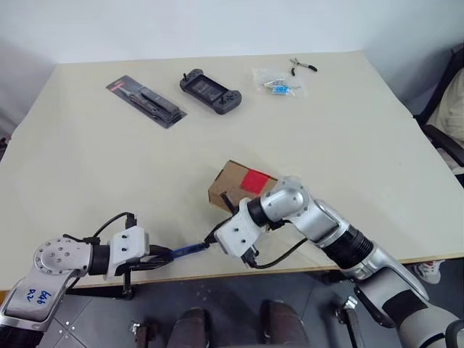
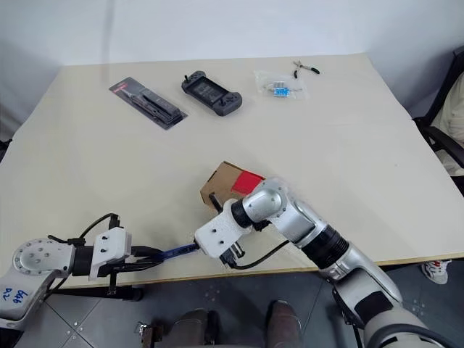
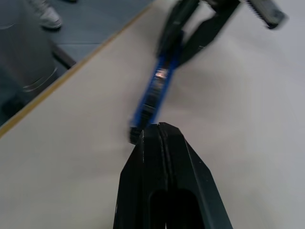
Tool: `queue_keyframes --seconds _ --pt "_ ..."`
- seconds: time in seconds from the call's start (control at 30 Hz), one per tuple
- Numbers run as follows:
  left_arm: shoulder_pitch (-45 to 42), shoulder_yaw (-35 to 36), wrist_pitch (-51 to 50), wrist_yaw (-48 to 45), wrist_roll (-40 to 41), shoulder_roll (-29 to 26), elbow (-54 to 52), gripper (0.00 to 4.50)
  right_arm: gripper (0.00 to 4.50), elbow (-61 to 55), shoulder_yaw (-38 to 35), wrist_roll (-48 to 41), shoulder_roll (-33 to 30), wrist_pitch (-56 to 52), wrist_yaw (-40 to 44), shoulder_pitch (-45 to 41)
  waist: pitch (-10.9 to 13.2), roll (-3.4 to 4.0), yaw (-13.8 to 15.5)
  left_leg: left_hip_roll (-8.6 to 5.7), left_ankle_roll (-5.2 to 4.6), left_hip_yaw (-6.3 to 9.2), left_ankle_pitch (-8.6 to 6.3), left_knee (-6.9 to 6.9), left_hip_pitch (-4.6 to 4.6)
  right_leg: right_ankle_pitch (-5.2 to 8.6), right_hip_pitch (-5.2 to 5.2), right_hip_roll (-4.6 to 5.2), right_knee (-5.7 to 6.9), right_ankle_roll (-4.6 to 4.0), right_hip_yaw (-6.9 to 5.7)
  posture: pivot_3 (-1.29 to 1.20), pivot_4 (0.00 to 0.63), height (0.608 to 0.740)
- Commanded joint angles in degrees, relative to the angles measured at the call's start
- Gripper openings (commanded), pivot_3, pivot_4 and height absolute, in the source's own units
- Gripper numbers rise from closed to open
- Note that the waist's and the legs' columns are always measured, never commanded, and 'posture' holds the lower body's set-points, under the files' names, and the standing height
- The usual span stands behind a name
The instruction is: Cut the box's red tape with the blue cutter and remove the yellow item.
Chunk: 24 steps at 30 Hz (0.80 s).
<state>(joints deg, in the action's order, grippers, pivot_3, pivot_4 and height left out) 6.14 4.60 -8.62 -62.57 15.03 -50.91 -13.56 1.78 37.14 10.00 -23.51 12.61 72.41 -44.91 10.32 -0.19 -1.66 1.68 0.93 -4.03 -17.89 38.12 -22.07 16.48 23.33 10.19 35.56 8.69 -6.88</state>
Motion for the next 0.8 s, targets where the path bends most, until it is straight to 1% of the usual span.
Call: queue_keyframes --seconds 0.03,0.1,0.47,0.67,0.8 --pt "2.12 -2.32 -3.72 -0.82 -1.6 -1.6 2.43 0.37 0.0 1.22 0.51 1.25 0.52 3.16 -0.39 -0.89 0.0 0.0 -0.03 0.0 0.0 0.0 0.0 0.0 0.0 0.0 0.0 0.0 0.0 0.0 0.0 0.0 0.15 0.74" --pt "2.42 -2.59 -4.72 -1.68 -0.52 -2.03 1.73 0.37 0.0 2.98 0.88 1.74 1.32 4.35 -0.87 -1.17 0.0 0.0 -0.15 0.01 0.0 -0.01 0.0 0.0 0.01 0.0 0.0 -0.01 0.0 -0.01 0.0 0.0 0.15 0.74" --pt "2.88 -3.6 -6.72 -1.84 -0.38 -3.02 0.63 0.37 0.0 9.92 1.8 4.95 4.03 8.75 -2.43 -1.31 -0.05 0.06 -0.48 0.11 0.05 -0.07 -0.02 -0.04 0.12 0.04 -0.01 -0.09 0.03 -0.08 0.06 0.0 0.15 0.74" --pt "3.32 -3.49 -7.65 -1.82 -0.2 -3.23 0.21 0.37 0.0 8.04 0.19 3.53 3.86 8.81 -2.13 -1.68 -0.07 0.06 -0.48 0.12 0.07 -0.11 -0.03 -0.06 0.2 0.05 -0.04 -0.1 0.05 -0.09 0.12 0.0 0.15 0.74" --pt "3.01 -3.99 -7.83 -1.86 -0.37 -3.07 0.2 0.37 0.0 9.32 1.39 4.76 3.98 10.12 -2.46 -1.4 -0.08 0.07 -0.48 0.12 0.07 -0.13 -0.04 -0.06 0.21 0.05 -0.04 -0.11 0.05 -0.09 0.14 0.0 0.15 0.74"
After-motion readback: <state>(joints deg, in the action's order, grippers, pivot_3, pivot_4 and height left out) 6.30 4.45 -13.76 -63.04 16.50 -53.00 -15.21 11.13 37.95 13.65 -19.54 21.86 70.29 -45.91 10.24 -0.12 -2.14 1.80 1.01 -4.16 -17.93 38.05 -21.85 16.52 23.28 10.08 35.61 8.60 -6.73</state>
